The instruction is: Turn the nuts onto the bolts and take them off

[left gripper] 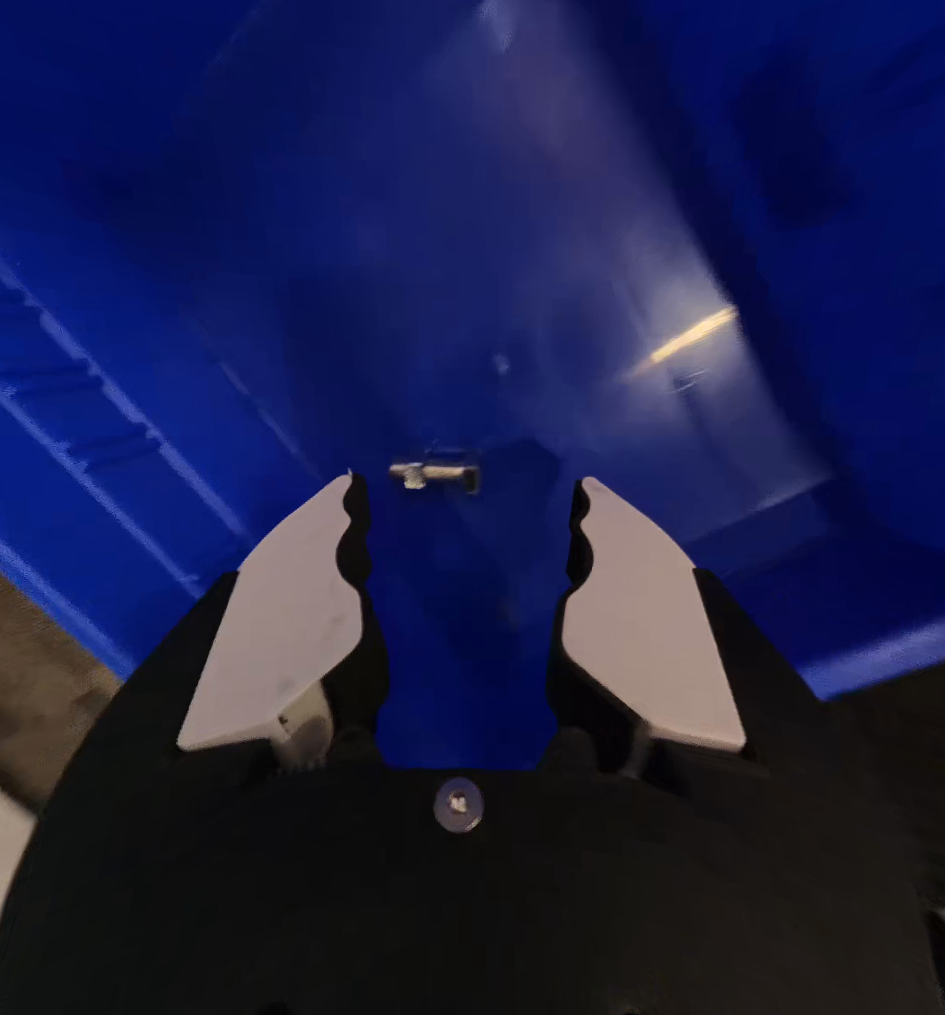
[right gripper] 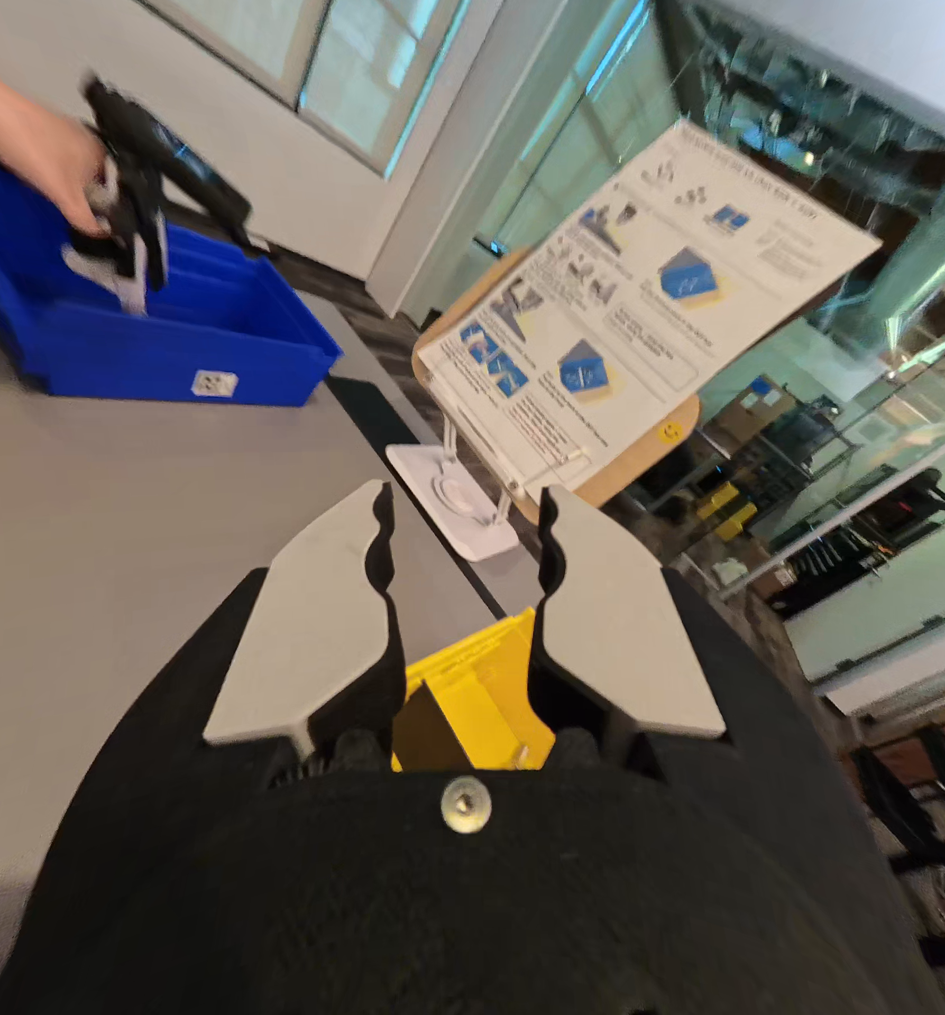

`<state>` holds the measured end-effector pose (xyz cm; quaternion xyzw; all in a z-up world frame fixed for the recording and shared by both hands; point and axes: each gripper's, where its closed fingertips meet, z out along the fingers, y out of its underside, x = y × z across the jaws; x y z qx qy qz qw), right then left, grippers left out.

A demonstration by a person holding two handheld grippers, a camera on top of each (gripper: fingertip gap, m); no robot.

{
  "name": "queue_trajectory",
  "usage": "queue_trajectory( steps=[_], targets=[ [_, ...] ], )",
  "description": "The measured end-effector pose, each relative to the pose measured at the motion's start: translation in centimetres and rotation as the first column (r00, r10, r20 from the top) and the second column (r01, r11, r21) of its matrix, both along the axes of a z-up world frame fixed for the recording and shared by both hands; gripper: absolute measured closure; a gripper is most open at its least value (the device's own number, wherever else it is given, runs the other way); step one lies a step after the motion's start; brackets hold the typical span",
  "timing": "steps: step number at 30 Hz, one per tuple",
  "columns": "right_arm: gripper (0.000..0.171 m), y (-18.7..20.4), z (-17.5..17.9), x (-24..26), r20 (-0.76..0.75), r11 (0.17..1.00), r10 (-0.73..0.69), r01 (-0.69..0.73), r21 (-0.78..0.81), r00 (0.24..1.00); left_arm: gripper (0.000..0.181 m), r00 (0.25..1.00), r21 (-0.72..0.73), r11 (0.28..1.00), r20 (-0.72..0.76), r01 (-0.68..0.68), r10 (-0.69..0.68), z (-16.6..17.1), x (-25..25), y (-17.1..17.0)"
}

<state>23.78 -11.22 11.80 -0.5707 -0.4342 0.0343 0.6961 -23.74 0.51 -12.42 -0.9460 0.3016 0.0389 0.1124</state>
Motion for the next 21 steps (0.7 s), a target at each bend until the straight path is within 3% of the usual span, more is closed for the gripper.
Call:
queue_trajectory(
  steps=[1, 5, 8, 12, 15, 18, 21],
  targets=[
    [0.121, -1.1, 0.1, -0.6, -0.039, 0.999, 0.05, -0.05, 0.002, 0.998, 0.109, 0.998, 0.0, 1.0, -0.057, 0.004, -0.004, -0.4, -0.9, 0.1],
    [0.128, -5.6, 1.3, -3.5, -0.193, 0.934, 0.352, -0.329, 0.142, 0.916, 0.11, 0.998, -0.035, 0.999, -0.067, -0.022, 0.019, -1.6, -1.9, -0.2],
    [0.131, -6.0, 3.0, -4.9, -0.254, 0.901, 0.434, -0.417, 0.12, 0.864, 0.11, 0.998, -0.068, 0.996, -0.031, -0.059, 0.057, -2.1, -1.8, -0.1],
    [0.131, -4.0, 3.1, -6.8, -0.033, 0.939, 0.34, -0.337, 0.073, 0.94, 0.127, 0.997, -0.101, 0.992, -0.045, -0.071, 0.067, -3.0, -1.7, 0.0],
    [0.13, -4.6, 3.8, -8.2, 0.096, 0.921, 0.37, -0.378, 0.092, 0.924, 0.141, 0.997, -0.104, 0.992, -0.002, -0.076, 0.076, -3.2, -1.1, 0.6],
    [0.13, -4.5, 4.7, -8.4, 0.134, 0.893, 0.429, -0.442, 0.088, 0.893, 0.142, 0.999, -0.089, 0.995, 0.006, -0.051, 0.052, -3.0, -0.8, 0.8],
    [0.13, -2.7, 5.2, -7.4, 0.173, 0.895, 0.419, -0.438, 0.091, 0.892, 0.142, 0.998, 0.019, 0.998, 0.015, -0.067, 0.066, -0.3, -0.4, 1.0]
  ],
)
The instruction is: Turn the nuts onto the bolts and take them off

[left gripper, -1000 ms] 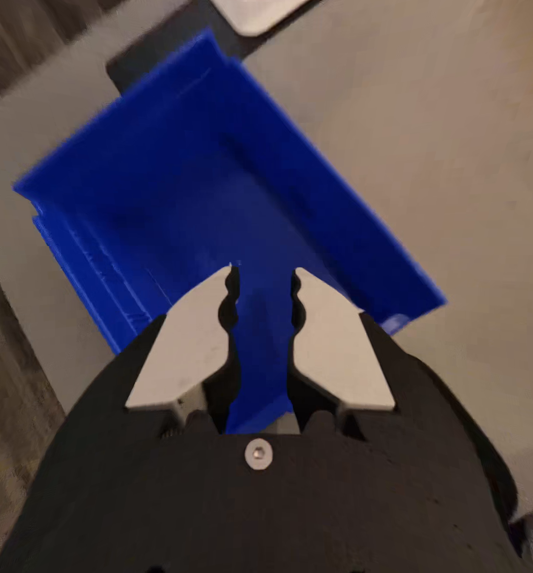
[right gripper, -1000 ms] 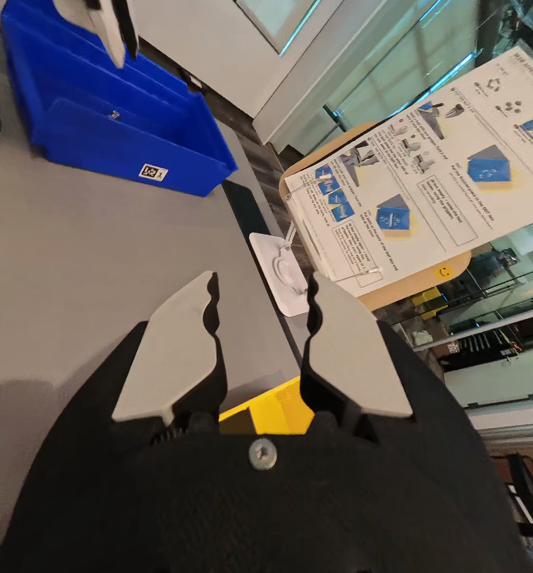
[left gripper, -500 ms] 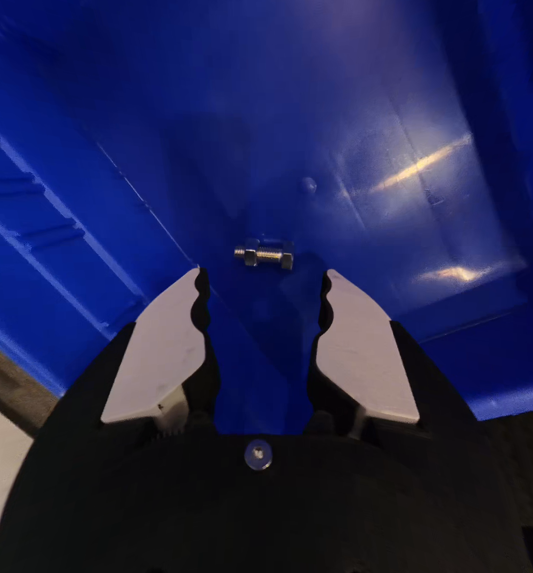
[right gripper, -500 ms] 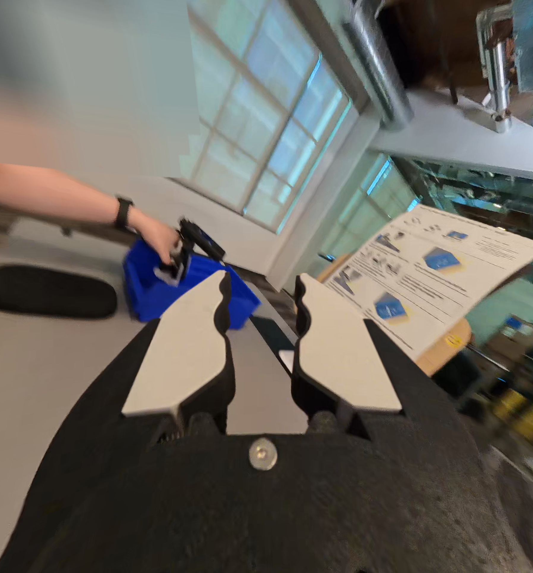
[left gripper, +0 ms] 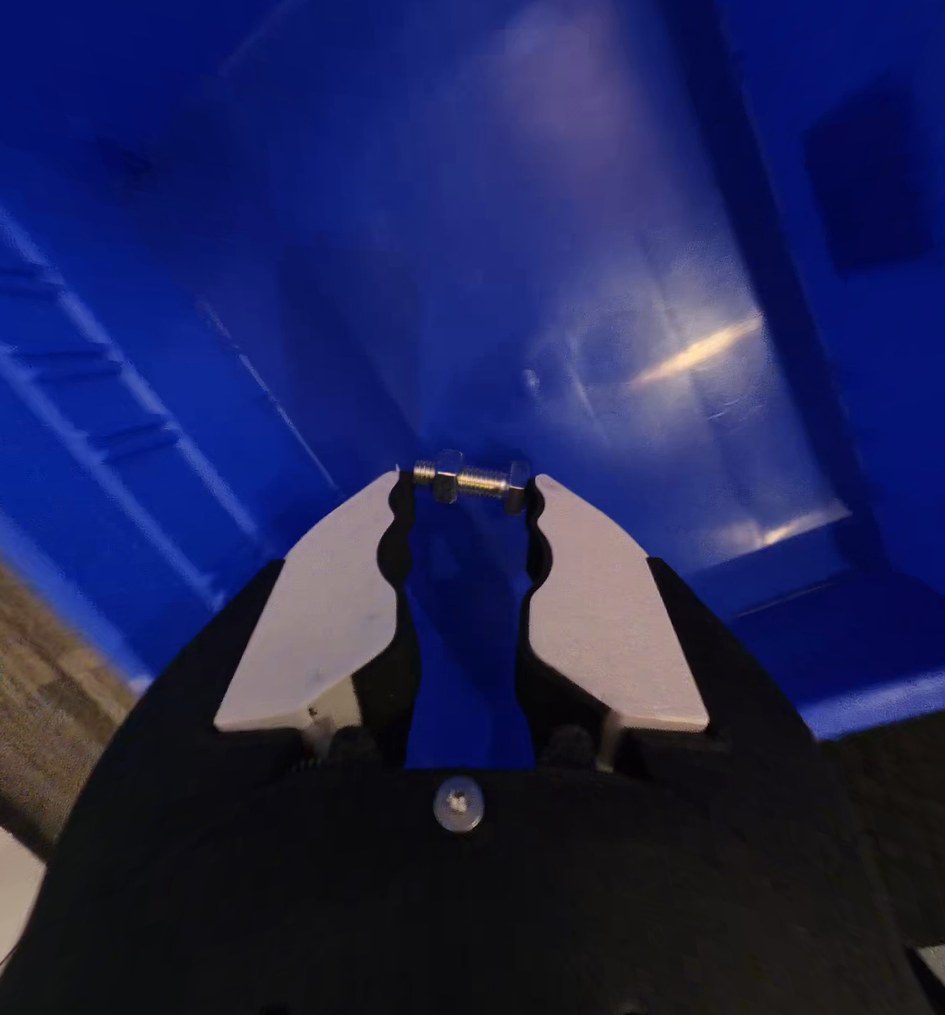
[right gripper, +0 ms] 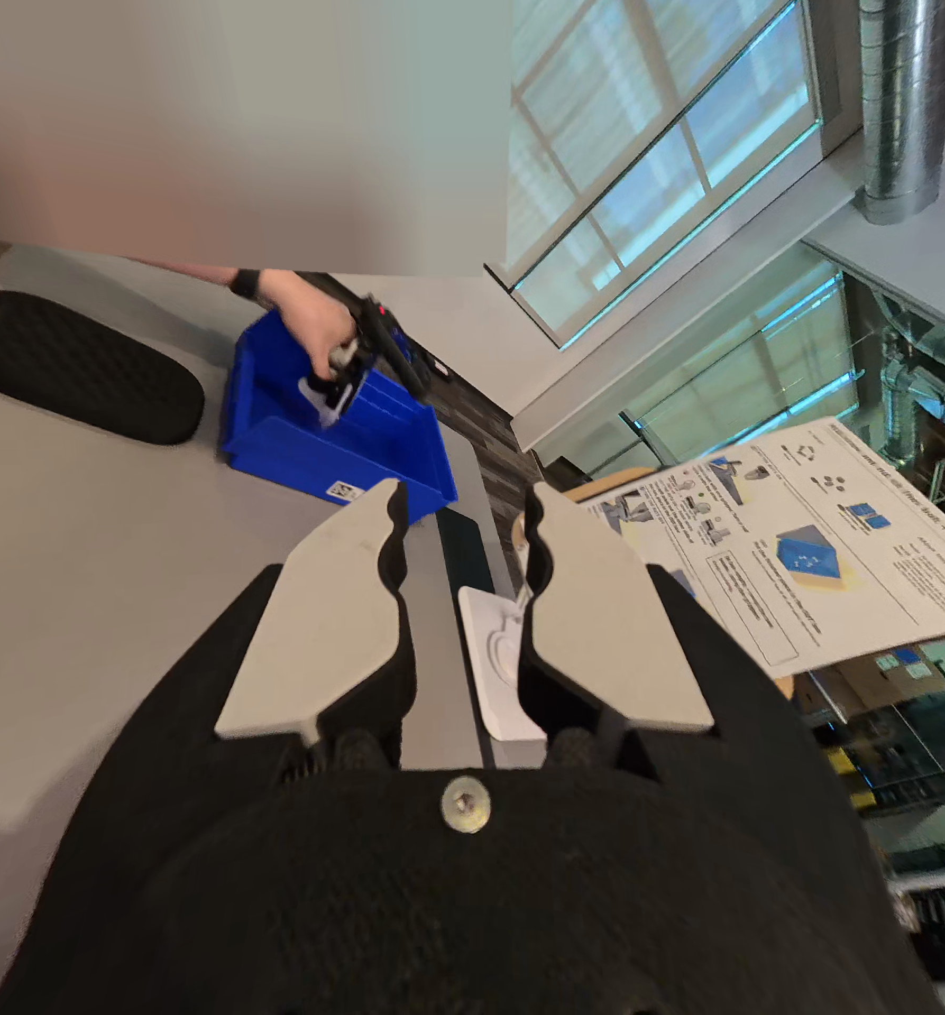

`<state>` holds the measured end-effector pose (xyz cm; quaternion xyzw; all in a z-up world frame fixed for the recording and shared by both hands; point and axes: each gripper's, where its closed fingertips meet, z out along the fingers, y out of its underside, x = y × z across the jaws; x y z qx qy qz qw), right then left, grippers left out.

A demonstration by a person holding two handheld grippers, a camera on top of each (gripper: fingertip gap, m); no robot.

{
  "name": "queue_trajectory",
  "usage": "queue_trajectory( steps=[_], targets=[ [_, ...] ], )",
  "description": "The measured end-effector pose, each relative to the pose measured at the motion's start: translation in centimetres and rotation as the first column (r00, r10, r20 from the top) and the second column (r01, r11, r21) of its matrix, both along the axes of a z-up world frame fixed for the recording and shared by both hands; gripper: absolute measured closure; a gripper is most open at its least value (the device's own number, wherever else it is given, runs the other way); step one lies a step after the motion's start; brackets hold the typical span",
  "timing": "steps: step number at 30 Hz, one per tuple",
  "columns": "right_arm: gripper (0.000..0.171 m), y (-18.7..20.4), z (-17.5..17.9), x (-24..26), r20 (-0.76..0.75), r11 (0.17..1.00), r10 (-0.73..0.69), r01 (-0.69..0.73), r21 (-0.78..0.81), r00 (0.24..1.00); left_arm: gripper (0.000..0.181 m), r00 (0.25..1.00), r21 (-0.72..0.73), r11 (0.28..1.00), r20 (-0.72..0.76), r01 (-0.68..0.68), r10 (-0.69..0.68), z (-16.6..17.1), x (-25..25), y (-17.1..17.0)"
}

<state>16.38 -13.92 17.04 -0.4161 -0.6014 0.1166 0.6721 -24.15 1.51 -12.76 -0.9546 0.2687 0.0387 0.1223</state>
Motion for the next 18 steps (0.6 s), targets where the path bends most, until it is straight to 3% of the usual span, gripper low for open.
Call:
queue_trajectory(
  steps=[3, 5, 7, 10, 12, 14, 18],
  targets=[
    [0.13, 2.9, -0.7, 1.3, -0.073, 0.994, -0.103, 0.1, -0.044, 0.992, 0.142, 0.998, 0.253, 0.967, 0.058, 0.005, -0.02, 6.5, 2.8, -0.3],
    [0.131, 3.9, -2.2, 0.9, -0.058, 0.99, -0.093, 0.086, -0.113, 0.994, 0.142, 0.991, 0.457, 0.888, 0.084, 0.056, -0.106, 12.1, 6.3, -0.9],
    [0.132, 5.3, -2.1, 0.3, -0.121, 0.958, -0.173, 0.139, -0.251, 0.977, 0.142, 0.966, 0.643, 0.754, 0.089, 0.131, -0.244, 17.6, 11.5, -1.8],
    [0.133, 5.0, -2.0, -2.2, -0.247, 0.899, -0.119, -0.001, -0.437, 0.962, 0.142, 0.875, 0.818, 0.523, 0.052, 0.24, -0.482, 23.8, 20.5, -3.6],
    [0.133, 5.4, -2.3, -3.1, -0.329, 0.809, -0.099, -0.117, -0.577, 0.939, 0.142, 0.788, 0.887, 0.365, 0.003, 0.282, -0.616, 26.4, 26.2, -5.2],
    [0.132, 5.4, -2.4, -3.5, -0.4, 0.664, -0.069, -0.257, -0.702, 0.914, 0.143, 0.663, 0.92, 0.236, -0.033, 0.313, -0.748, 27.5, 31.4, -7.2],
    [0.135, 4.8, -1.1, -2.4, -0.56, 0.372, -0.015, -0.515, -0.772, 0.828, 0.142, 0.435, 0.944, 0.03, -0.122, 0.327, -0.892, 28.0, 37.3, -11.0]
  ],
)
